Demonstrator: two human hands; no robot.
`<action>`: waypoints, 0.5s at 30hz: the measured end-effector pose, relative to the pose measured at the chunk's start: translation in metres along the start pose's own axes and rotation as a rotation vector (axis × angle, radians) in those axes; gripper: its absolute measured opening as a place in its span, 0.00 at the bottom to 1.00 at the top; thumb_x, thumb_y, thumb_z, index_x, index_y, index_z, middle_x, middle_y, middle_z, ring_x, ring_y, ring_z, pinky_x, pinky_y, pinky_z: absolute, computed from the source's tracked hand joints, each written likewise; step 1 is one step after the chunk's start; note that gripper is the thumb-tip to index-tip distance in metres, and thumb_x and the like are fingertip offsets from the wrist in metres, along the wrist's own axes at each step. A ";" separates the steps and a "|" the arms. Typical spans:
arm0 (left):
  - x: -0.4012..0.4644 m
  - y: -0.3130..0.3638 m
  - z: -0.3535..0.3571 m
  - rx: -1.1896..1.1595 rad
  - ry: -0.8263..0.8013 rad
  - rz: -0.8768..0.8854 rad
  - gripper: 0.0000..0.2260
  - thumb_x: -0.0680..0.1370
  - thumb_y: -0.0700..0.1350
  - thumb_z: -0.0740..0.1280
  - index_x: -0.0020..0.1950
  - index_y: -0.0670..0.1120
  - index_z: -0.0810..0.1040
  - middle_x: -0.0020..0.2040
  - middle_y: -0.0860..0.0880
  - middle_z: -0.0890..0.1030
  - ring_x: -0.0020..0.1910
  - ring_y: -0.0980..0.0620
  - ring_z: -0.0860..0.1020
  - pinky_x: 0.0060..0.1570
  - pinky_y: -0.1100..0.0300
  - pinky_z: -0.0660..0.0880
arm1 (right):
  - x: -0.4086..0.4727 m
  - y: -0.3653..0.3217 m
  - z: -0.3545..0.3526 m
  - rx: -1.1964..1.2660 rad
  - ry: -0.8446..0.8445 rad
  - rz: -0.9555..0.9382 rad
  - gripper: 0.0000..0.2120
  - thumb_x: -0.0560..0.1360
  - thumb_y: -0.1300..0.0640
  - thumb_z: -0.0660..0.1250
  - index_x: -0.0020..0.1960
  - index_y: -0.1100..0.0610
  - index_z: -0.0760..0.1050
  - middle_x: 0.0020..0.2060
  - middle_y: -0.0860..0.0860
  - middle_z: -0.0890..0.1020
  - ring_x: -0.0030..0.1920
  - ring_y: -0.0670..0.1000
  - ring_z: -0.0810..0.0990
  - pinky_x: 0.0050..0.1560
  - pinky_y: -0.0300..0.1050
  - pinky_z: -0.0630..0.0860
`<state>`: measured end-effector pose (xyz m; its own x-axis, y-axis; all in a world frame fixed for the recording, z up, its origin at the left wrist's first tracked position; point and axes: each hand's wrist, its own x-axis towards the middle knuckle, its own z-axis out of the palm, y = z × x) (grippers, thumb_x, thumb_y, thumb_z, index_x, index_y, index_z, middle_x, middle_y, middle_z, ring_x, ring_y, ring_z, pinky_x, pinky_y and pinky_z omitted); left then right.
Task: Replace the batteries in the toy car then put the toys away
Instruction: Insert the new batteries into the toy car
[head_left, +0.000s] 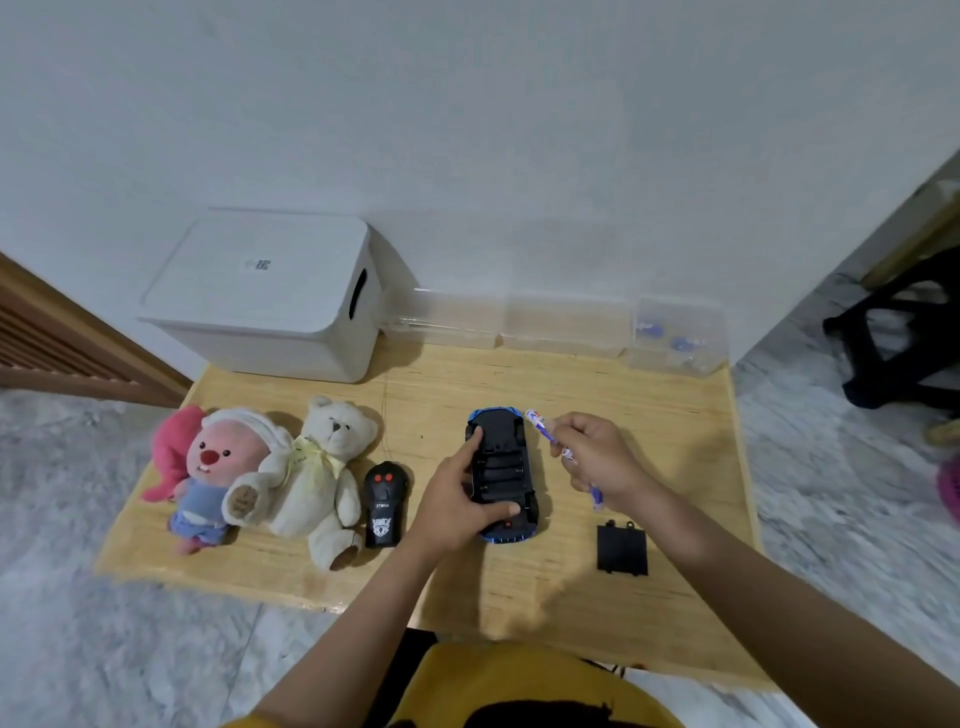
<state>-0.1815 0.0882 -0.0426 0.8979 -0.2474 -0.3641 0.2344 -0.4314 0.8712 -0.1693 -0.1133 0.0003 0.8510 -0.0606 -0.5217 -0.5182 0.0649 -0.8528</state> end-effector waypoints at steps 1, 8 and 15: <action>0.000 0.001 0.001 0.002 -0.001 0.006 0.48 0.62 0.44 0.81 0.75 0.58 0.59 0.64 0.47 0.74 0.58 0.53 0.77 0.61 0.51 0.75 | -0.002 0.000 0.002 0.024 -0.021 0.028 0.07 0.76 0.56 0.65 0.43 0.58 0.77 0.32 0.52 0.76 0.19 0.46 0.61 0.21 0.35 0.56; -0.002 0.009 0.003 -0.021 -0.001 0.032 0.47 0.64 0.43 0.80 0.76 0.55 0.58 0.65 0.47 0.72 0.59 0.50 0.76 0.61 0.48 0.75 | -0.008 0.000 0.007 0.154 -0.200 0.166 0.12 0.79 0.59 0.59 0.58 0.52 0.77 0.34 0.53 0.78 0.18 0.46 0.61 0.19 0.35 0.59; 0.003 0.014 -0.001 -0.036 0.018 0.042 0.46 0.63 0.45 0.80 0.75 0.58 0.59 0.64 0.49 0.72 0.58 0.50 0.76 0.59 0.49 0.76 | -0.005 -0.009 0.013 0.118 -0.264 0.153 0.15 0.79 0.60 0.57 0.62 0.50 0.74 0.33 0.55 0.77 0.18 0.46 0.61 0.18 0.35 0.60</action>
<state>-0.1751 0.0826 -0.0310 0.9136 -0.2489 -0.3214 0.2094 -0.3895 0.8969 -0.1683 -0.1007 0.0108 0.7650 0.2180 -0.6060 -0.6412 0.1691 -0.7485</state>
